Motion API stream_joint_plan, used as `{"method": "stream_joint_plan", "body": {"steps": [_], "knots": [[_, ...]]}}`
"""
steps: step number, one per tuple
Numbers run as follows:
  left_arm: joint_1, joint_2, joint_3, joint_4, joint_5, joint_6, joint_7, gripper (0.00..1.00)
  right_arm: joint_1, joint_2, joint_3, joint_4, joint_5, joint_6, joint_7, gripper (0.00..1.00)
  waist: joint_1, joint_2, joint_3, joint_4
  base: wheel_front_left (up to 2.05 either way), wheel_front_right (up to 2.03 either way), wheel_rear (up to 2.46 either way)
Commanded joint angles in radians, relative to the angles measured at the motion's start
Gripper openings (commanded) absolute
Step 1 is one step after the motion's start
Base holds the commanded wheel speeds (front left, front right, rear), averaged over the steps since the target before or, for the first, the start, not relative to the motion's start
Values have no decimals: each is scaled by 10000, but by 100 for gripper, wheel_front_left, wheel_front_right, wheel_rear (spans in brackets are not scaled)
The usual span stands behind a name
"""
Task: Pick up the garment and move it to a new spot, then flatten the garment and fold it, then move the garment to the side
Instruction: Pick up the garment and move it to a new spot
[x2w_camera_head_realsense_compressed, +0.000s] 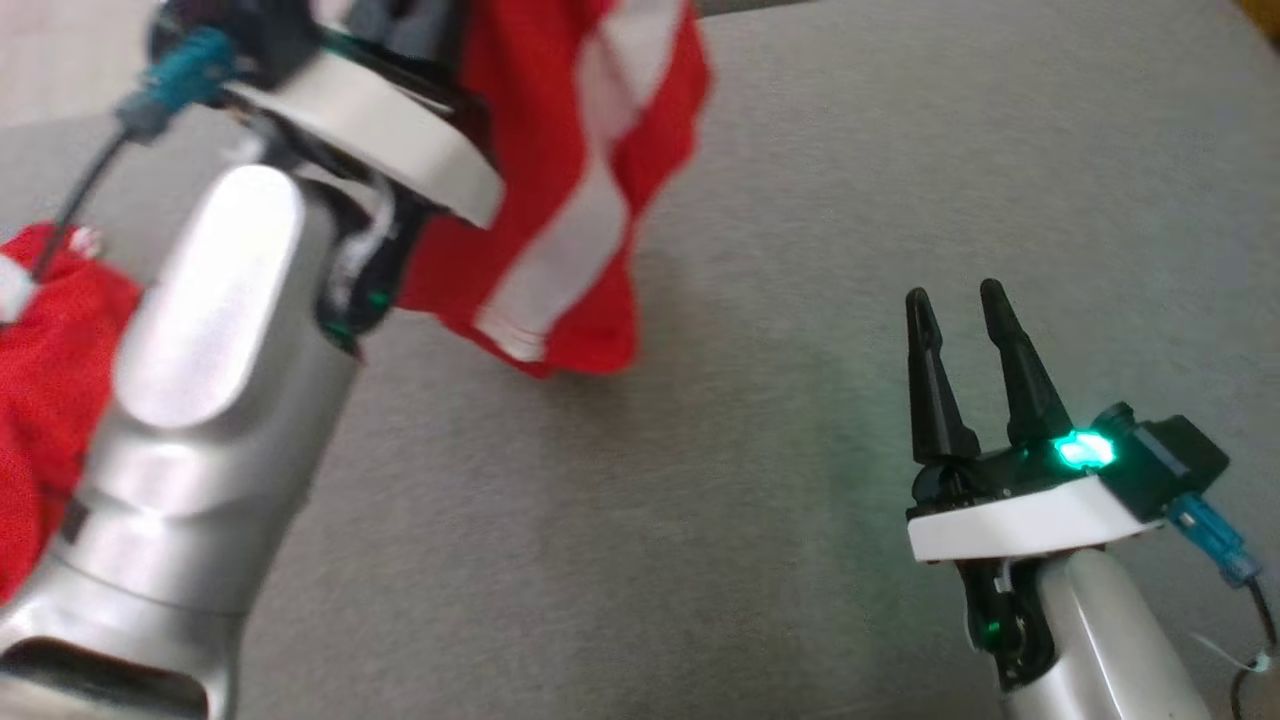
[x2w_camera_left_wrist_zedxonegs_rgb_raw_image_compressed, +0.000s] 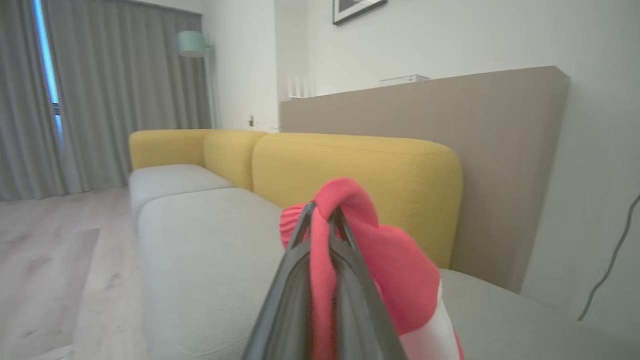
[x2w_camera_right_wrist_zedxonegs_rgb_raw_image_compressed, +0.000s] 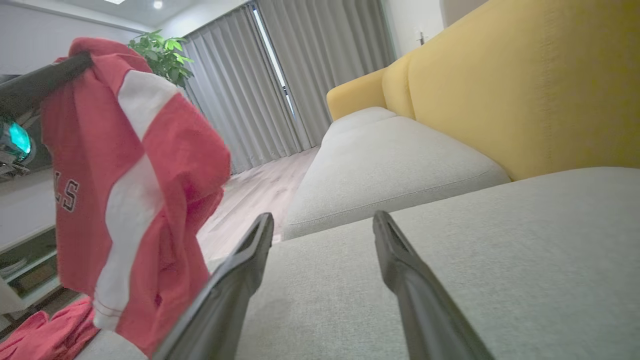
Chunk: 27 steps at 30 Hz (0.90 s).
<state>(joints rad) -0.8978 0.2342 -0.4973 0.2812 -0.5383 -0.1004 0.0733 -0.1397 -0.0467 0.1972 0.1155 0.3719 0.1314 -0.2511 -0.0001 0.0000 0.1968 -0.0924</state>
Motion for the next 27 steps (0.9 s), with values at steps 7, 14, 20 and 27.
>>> {"method": "stream_joint_plan", "body": {"steps": [7, 14, 20, 27], "knots": [[-441, -418, -84, 248, 87, 479, 99, 82, -559, -35, 436, -586, 453, -7, -107, 100, 1, 0, 393, -1614, 0, 0, 0], [-786, -383, 107, 1751, 448, 777, -945, 100, -575, -35, 358, -666, 596, -7, -107, 100, 1, 0, 517, -1807, 0, 0, 0], [-327, -130, 675, 2439, 109, 672, -2306, 100, -389, -35, 26, -632, 342, -7, -107, 100, 1, 0, 273, -1065, 0, 0, 0], [2480, 188, 863, 1588, 73, 595, -3277, 100, 165, -35, -705, -486, -367, -7, -107, 100, 1, 0, -456, 858, 0, 0, 0]]}}
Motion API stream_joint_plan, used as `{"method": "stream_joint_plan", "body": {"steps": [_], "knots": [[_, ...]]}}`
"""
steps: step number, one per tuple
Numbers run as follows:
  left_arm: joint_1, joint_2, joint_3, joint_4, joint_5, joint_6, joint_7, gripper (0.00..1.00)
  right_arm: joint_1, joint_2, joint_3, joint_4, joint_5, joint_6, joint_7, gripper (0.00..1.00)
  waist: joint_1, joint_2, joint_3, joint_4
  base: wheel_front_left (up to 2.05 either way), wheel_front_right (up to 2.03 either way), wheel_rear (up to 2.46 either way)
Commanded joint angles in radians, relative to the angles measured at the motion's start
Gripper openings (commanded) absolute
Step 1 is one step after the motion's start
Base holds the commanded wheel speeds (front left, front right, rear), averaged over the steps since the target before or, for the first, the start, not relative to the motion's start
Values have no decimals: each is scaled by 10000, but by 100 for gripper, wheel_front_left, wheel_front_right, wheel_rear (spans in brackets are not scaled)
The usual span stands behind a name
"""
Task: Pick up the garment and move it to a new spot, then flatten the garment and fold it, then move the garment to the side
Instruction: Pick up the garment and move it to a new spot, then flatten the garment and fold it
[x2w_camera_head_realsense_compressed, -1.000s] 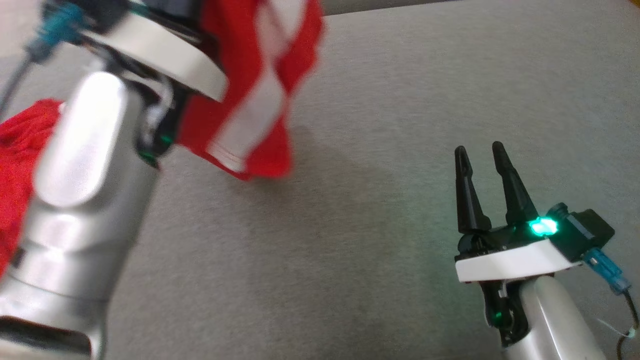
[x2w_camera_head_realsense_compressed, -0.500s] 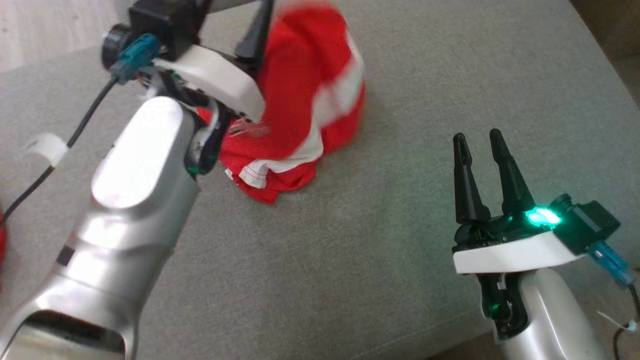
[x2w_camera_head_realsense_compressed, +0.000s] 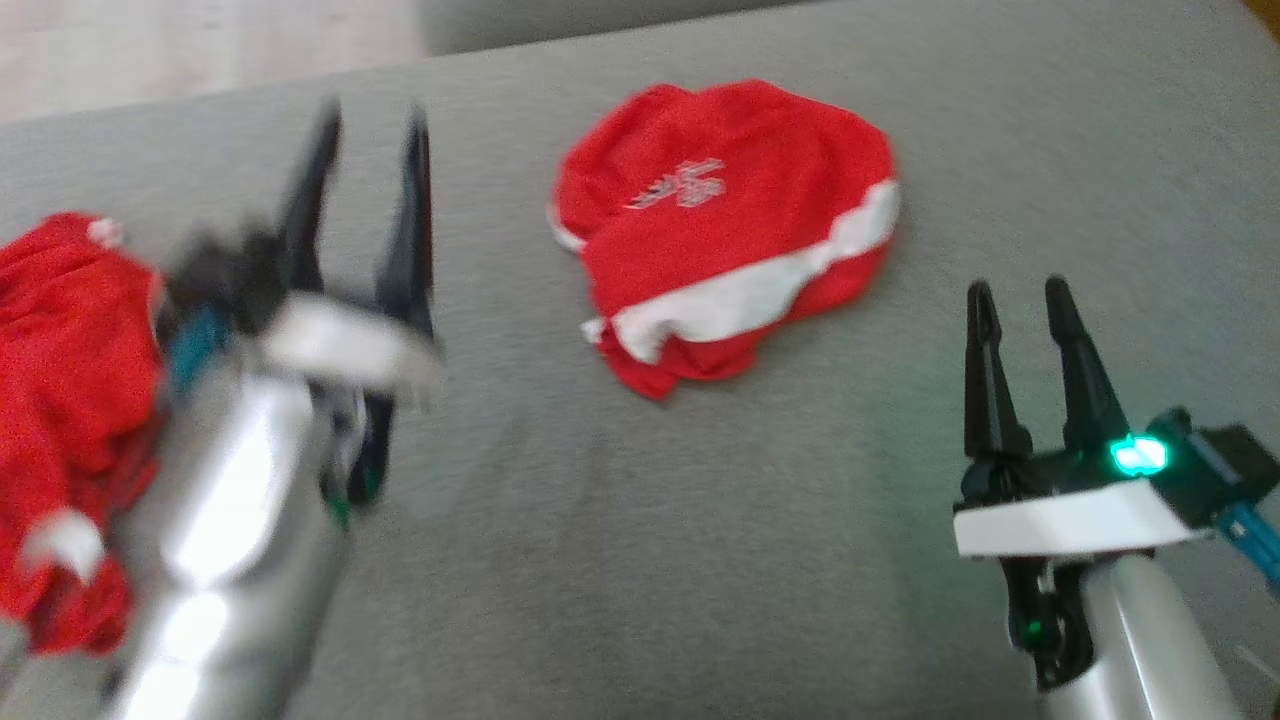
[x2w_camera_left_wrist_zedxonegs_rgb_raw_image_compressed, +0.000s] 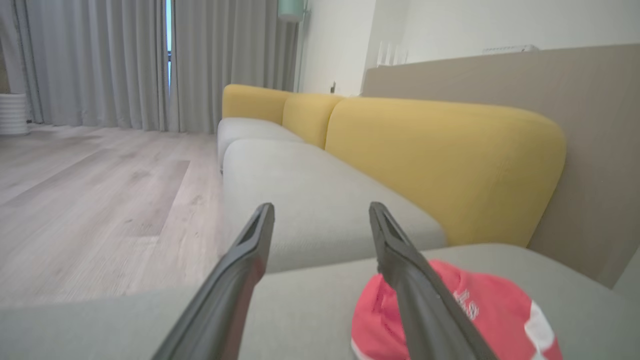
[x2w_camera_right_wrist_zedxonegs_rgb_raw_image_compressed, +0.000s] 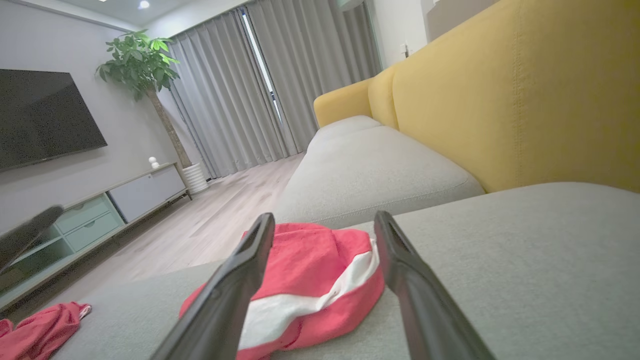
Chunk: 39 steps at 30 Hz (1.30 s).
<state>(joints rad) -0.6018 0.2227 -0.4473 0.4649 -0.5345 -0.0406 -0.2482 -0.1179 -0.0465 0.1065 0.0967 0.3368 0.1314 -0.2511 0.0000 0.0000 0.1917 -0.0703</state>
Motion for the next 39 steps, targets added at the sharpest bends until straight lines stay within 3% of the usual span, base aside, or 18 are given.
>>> {"method": "stream_joint_plan", "body": {"steps": [1, 5, 10, 13, 19, 27, 32, 39], "knots": [[-10, 347, 354, -444, 139, 53, -91, 100, 19, -37, 165, -273, -87, -7, -107, 100, 0, 0, -491, 812, 0, 0, 0], [1880, 223, 637, -1566, 536, 334, -128, 100, 345, -37, -4, -213, -302, -7, -107, 100, 0, 0, -765, 1369, 0, 0, 0], [3919, -524, 1437, -2656, 979, 556, -132, 100, 672, -37, -20, -14, -475, -7, -107, 100, 0, 0, -991, 1716, 0, 0, 0], [4471, -983, 1899, -2969, 1230, 448, -133, 100, 727, -37, -77, 87, -591, -7, -107, 100, 0, 0, -1052, 1899, 0, 0, 0], [4507, -1397, 2039, -2970, 1844, -102, -134, 100, 375, -37, 228, 516, -1287, -7, -107, 100, 0, 0, -904, 2406, 0, 0, 0], [4224, -1665, 2199, -2864, 1984, -514, -135, 100, -1128, -37, 1010, 2815, -2768, -7, 695, 100, 0, 0, -318, 3346, 0, 0, 0], [4208, -1709, 2081, -2710, 1928, -634, -135, 100, -1906, -37, 1059, 4085, -3492, -7, 1237, 100, 0, 0, -131, 3791, 0, 0, 0], [4213, -1722, 1707, -2812, 1361, -542, -135, 100, -2973, -37, 330, 6123, -5070, -7, 2411, 100, 0, 0, 118, 4308, 0, 0, 0]]}}
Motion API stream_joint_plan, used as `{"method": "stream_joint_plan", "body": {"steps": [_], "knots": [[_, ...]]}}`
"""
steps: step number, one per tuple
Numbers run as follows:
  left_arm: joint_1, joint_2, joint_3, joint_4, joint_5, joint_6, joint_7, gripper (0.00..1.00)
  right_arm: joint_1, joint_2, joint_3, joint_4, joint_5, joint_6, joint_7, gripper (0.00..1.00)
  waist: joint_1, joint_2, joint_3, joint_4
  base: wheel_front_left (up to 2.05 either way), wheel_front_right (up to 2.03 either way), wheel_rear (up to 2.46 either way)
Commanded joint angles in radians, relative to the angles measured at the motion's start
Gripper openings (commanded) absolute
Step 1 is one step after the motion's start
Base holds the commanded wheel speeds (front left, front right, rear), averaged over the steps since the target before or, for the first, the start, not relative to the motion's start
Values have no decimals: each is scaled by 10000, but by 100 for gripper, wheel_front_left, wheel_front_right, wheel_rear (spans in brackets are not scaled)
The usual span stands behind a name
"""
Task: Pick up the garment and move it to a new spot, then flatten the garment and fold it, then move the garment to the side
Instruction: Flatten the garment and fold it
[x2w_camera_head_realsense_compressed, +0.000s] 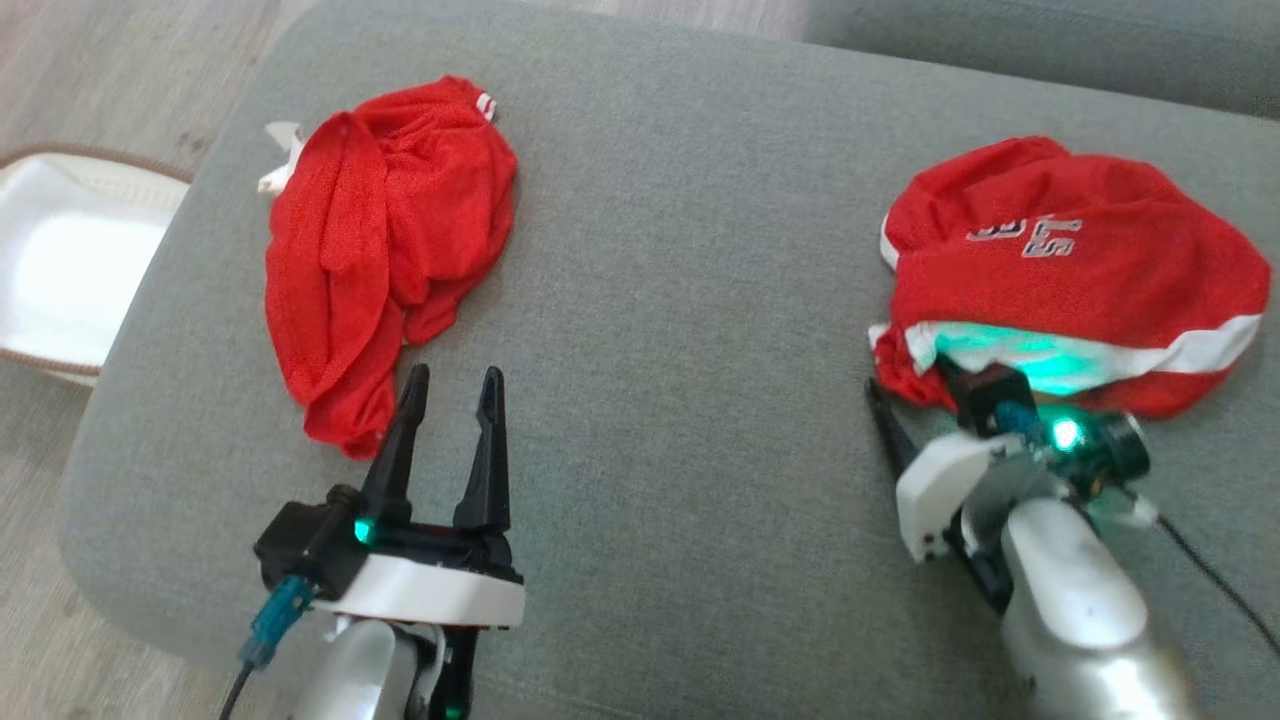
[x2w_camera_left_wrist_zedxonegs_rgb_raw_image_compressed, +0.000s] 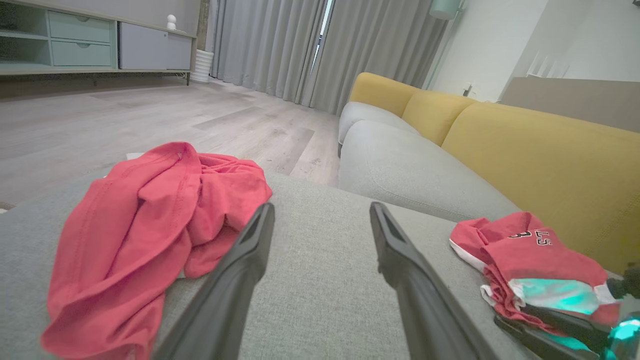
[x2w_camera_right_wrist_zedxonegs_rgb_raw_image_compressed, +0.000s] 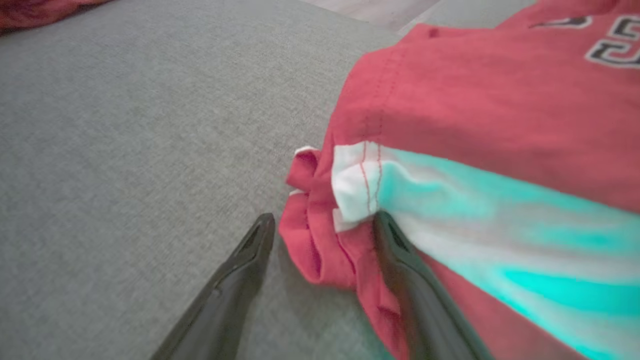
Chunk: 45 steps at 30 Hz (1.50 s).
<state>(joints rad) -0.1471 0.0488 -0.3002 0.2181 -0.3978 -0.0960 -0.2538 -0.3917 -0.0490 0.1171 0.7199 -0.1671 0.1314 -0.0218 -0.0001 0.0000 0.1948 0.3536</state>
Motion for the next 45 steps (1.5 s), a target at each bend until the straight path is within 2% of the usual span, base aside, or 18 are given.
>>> {"method": "stream_joint_plan", "body": {"steps": [1, 8, 9, 10, 14, 18, 22, 26, 29, 31, 34, 37, 41, 45], "knots": [[-339, 17, 183, -373, -45, 33, -79, 100, -368, -12, 156, 84, -155, -7, 225, 100, 1, 0, 148, 101, 0, 0, 0], [-466, 16, -44, -425, -208, 135, -79, 100, -880, -12, -377, 1315, -470, -7, 744, 100, 1, 0, 351, 265, 0, 0, 0], [-491, 16, -56, -419, -219, 144, -80, 100, -906, -12, -474, 1494, -395, -7, 812, 79, 1, 0, 349, 283, 0, 0, 0], [-510, 16, -55, -414, -226, 158, -80, 100, -934, -12, -519, 1645, -391, -7, 848, 0, 1, 0, 343, 294, 0, 0, 0], [-523, 15, -15, -390, -224, 203, -80, 100, -1077, -12, -617, 1891, -368, -7, 516, 0, 1, 0, 263, 263, 0, 0, 0], [-475, 15, 11, -319, -152, 184, -80, 100, -1454, -12, -249, 1769, 219, -7, -428, 0, 1, 0, 57, 199, 0, 0, 0], [-411, 15, 42, -302, -136, 169, -80, 100, -2066, -12, 930, 1367, 1661, -7, -1363, 0, 1, 0, -223, 136, 0, 0, 0], [-239, 15, 126, -262, -80, 169, -80, 100, -2919, -12, 2228, 434, 3241, -7, -1989, 0, 1, 0, -545, -32, 0, 0, 0], [-57, 15, 265, -269, -55, 168, -80, 100, -3571, -12, 2928, -503, 4432, -7, -2243, 0, 1, 0, -779, -218, 0, 0, 0], [76, 15, 386, -293, -39, 170, -80, 100, -3985, -12, 3051, -1136, 4940, -7, -2343, 0, 1, 0, -916, -370, 0, 0, 0], [210, 15, 510, -340, -14, 166, -80, 100, -4264, -12, 2843, -1698, 5271, -7, -2383, 0, 1, 0, -1040, -549, 0, 0, 0], [373, 15, 672, -455, 29, 159, -80, 100, -4202, -12, 1807, -2283, 5389, -7, -2394, 0, 1, 0, -1115, -859, 0, 0, 0], [467, 15, 738, -497, 121, 92, -80, 100, -3183, -12, 377, -1748, 5232, -7, -2390, 0, 1, 0, -1133, -1294, 0, 0, 0], [422, 15, 703, -512, 194, 39, -80, 100, -1666, -58, -1542, -756, 4411, -7, -2174, 0, 1, 0, -1012, -1666, 0, 0, 0]]}}
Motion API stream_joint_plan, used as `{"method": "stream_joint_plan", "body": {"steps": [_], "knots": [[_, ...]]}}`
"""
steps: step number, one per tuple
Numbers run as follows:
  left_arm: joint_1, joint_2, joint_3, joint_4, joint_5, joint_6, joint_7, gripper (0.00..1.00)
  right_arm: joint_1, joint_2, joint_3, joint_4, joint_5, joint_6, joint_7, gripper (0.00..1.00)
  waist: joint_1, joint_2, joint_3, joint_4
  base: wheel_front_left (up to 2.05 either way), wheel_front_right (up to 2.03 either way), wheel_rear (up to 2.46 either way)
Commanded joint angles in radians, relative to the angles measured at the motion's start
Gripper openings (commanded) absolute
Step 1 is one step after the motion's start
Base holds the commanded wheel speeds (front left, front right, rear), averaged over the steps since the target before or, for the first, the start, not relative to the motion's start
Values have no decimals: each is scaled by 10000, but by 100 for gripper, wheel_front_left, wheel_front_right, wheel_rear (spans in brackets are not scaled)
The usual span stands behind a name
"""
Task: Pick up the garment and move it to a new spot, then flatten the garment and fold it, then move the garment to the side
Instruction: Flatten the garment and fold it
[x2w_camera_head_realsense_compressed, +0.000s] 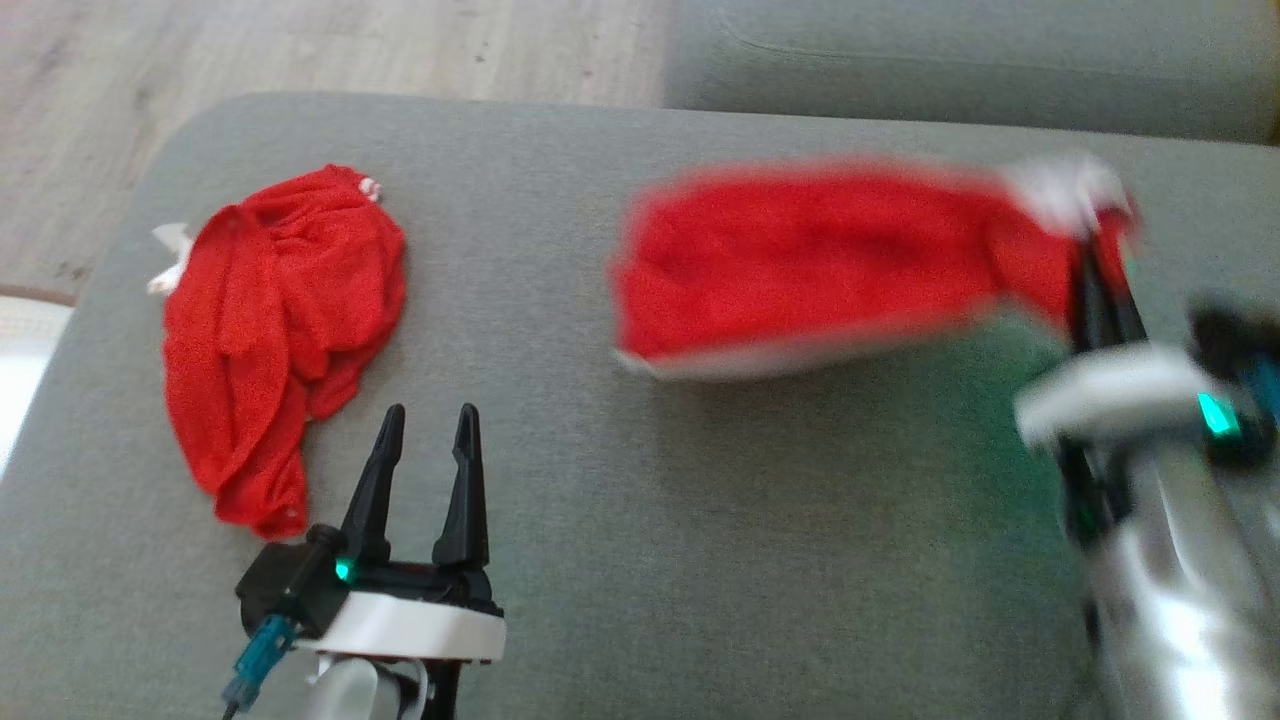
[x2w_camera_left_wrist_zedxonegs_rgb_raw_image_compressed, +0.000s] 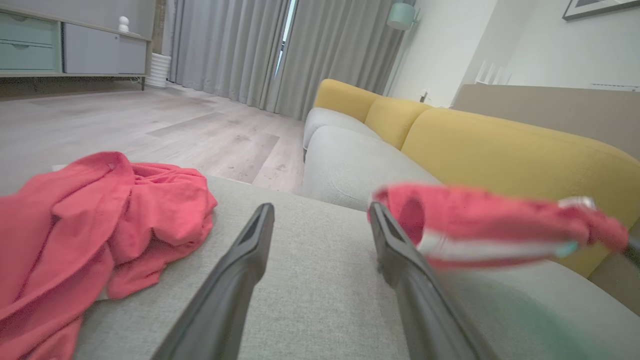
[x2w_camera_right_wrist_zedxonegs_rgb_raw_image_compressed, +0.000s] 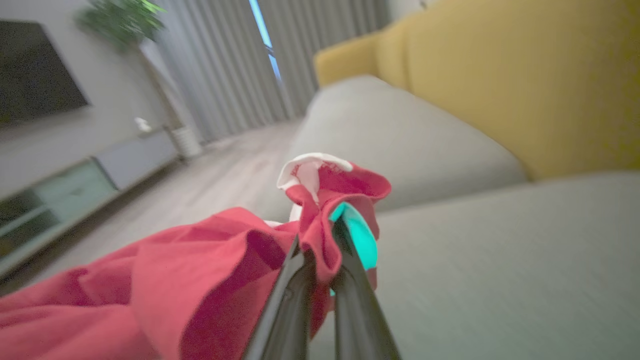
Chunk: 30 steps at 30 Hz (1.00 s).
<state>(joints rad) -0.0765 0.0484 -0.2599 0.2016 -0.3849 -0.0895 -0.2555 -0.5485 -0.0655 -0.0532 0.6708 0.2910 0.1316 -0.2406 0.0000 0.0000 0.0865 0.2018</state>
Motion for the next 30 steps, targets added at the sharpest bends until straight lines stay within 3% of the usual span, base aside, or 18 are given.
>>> {"method": "stream_joint_plan", "body": {"steps": [1, 2, 3, 7, 11, 21, 30], "knots": [[-312, 18, 271, -342, 78, -41, -63, 100, 264, 82, -405, -38, -510, -9, 38, 0, 0, 0, 116, -221, 0, 0, 0], [-342, 18, 254, -345, 80, -50, -63, 100, 578, 88, -988, 127, -728, -9, 37, 59, 0, 0, 163, -295, 0, 0, 0], [-370, 18, 241, -345, 81, -57, -63, 100, 858, 97, -1499, 308, -937, -9, 110, 100, 0, 0, 205, -368, 0, 0, 0], [-448, 18, 291, -327, 143, -80, -63, 100, 1363, 138, -2438, 323, -1416, -9, 110, 100, 0, 0, 348, -697, 0, 0, 0], [-566, 18, 427, -359, 205, -124, -63, 100, 1573, 148, -1394, -611, -884, -9, -103, 100, 0, 0, 327, -1068, 0, 0, 0], [-594, 18, 325, -889, 43, -208, -63, 100, 3463, 151, 777, -3355, -1085, -9, -204, 100, 0, 0, 64, -1350, 0, 0, 0], [-473, 18, 9, -1136, -33, -220, -63, 100, 4019, 152, 1241, -4064, -1100, -9, -172, 100, 0, 0, 258, -1139, 0, 0, 0]]}}
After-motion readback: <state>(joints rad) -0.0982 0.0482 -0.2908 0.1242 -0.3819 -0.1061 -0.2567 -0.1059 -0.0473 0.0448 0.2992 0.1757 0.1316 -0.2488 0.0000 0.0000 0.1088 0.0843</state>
